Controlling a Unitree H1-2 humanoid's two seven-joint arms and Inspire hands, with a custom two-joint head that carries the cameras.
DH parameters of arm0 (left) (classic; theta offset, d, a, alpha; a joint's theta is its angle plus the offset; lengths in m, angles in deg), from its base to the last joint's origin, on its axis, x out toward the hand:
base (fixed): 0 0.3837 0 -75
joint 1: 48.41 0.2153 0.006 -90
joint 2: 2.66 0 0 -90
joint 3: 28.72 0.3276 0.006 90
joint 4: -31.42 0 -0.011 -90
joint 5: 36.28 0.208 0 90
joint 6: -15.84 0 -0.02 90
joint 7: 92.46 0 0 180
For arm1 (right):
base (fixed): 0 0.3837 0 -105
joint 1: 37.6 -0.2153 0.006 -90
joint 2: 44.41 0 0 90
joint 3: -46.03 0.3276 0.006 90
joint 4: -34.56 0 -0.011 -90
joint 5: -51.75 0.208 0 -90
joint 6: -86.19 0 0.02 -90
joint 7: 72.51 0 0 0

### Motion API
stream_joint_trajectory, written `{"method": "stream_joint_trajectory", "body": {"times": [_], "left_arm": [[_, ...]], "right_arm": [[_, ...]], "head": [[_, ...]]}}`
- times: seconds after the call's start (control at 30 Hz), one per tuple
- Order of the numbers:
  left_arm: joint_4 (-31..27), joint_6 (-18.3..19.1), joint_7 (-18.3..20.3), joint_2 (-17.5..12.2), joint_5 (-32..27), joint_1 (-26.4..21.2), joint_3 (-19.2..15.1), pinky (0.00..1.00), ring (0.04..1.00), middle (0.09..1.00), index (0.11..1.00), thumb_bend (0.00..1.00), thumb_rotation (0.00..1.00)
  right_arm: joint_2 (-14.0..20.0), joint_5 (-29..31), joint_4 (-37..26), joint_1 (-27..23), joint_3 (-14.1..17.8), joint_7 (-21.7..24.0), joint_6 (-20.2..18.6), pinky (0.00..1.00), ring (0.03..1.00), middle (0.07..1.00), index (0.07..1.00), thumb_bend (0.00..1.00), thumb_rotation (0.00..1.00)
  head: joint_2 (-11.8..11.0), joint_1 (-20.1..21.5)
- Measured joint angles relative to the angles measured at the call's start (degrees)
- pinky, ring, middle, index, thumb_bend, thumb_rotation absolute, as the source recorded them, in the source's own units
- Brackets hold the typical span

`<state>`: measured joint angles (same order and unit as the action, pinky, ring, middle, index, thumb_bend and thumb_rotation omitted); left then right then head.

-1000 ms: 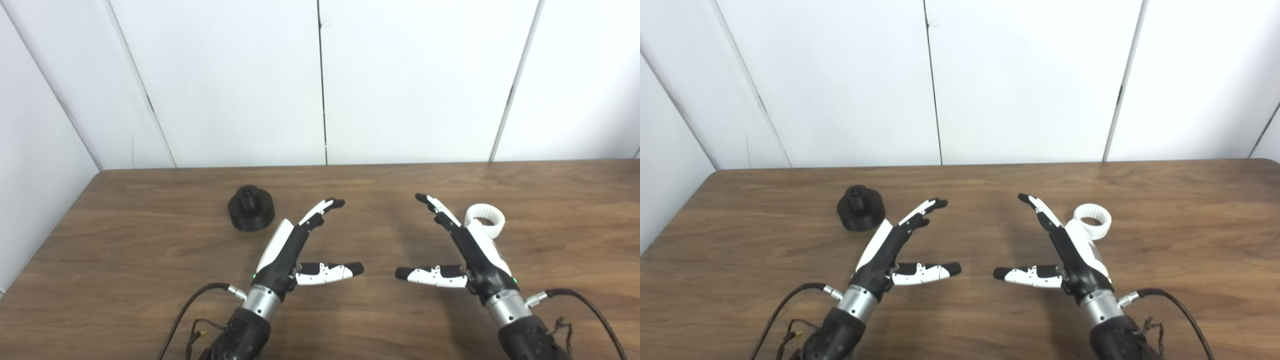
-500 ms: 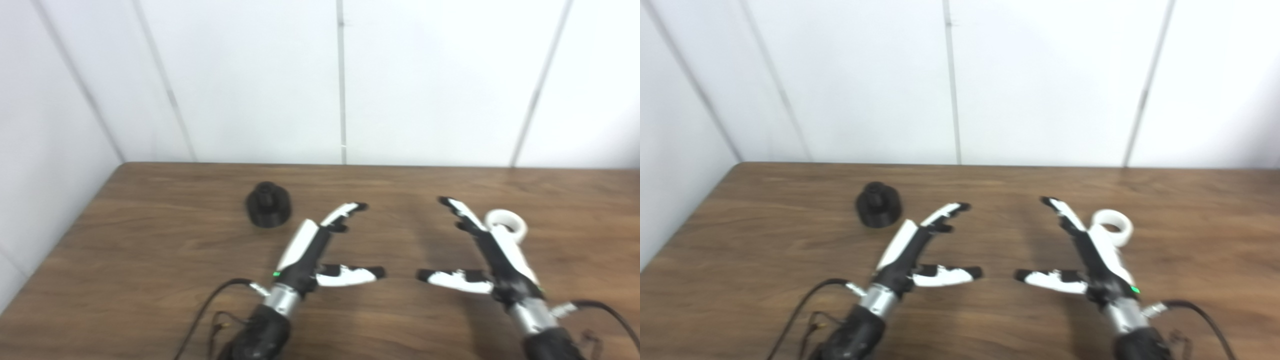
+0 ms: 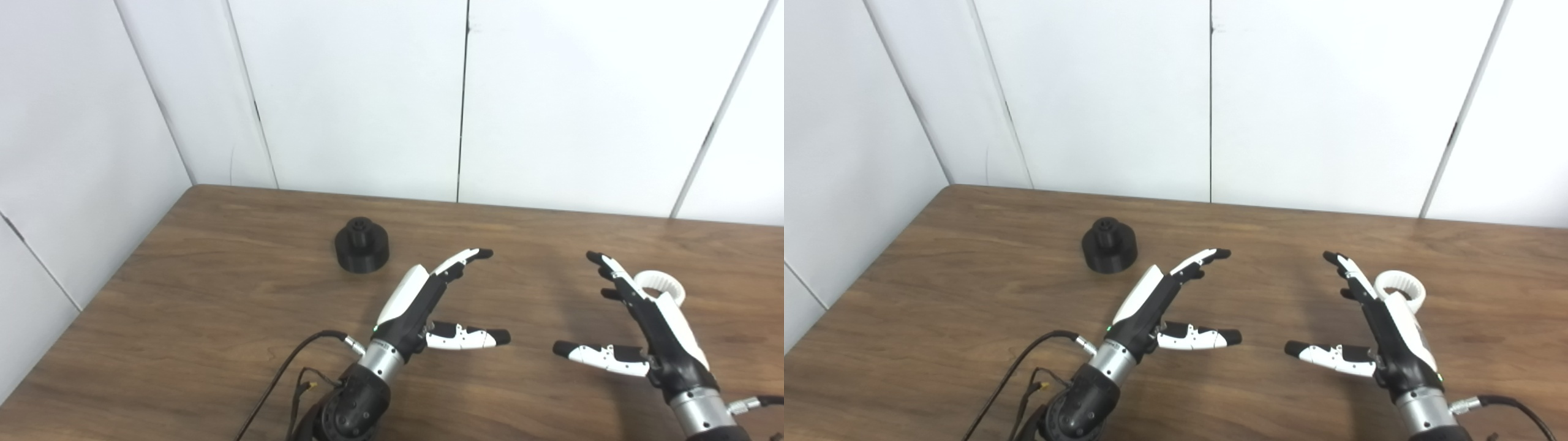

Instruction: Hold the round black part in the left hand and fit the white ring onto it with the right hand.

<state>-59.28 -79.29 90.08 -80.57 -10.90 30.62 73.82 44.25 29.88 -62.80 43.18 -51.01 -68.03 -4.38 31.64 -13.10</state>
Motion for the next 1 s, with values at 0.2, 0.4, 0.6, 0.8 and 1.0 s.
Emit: {"method": "stream_joint_trajectory", "body": {"times": [0.2,0.4,0.6,0.8,1.0], "left_arm": [[-0.85,0.0,-1.91,-0.93,4.47,-0.21,-0.13,0.85,0.94,0.928,0.85,0.86,0.36],[-3.01,0.02,-2.37,-4.33,11.65,-1.11,-0.09,0.9,0.967,0.946,0.867,0.84,0.39],[-4.13,0.43,-3.58,-6.78,17.2,-2.19,-0.63,0.88,0.964,0.942,0.862,0.85,0.37],[-4.2,0.58,-4.53,-7.89,19.46,-3.01,-2.02,0.86,0.952,0.947,0.86,0.83,0.38],[-4.63,2.59,-4.48,-8.8,19.64,-3.24,-4.95,0.87,0.967,0.955,0.866,0.84,0.41]], "right_arm": [[-0.03,0.01,0.02,-0.03,0.0,0.0,0.05,0.84,0.93,0.959,0.925,0.89,0.34],[-0.07,0.2,0.25,-0.12,0.02,0.0,0.36,0.83,0.923,0.958,0.923,0.89,0.33],[-0.05,0.19,0.4,-0.12,0.12,-0.01,0.6,0.84,0.932,0.96,0.925,0.89,0.32],[0.01,0.19,0.41,-0.12,0.25,-0.01,0.6,0.85,0.932,0.961,0.926,0.88,0.32],[0.23,0.23,0.41,-0.12,0.34,0.0,0.62,0.84,0.931,0.964,0.93,0.88,0.33]], "head": [[0.09,-0.18],[0.09,-0.18],[0.0,-0.35],[0.0,-0.61],[0.09,-0.79]]}}
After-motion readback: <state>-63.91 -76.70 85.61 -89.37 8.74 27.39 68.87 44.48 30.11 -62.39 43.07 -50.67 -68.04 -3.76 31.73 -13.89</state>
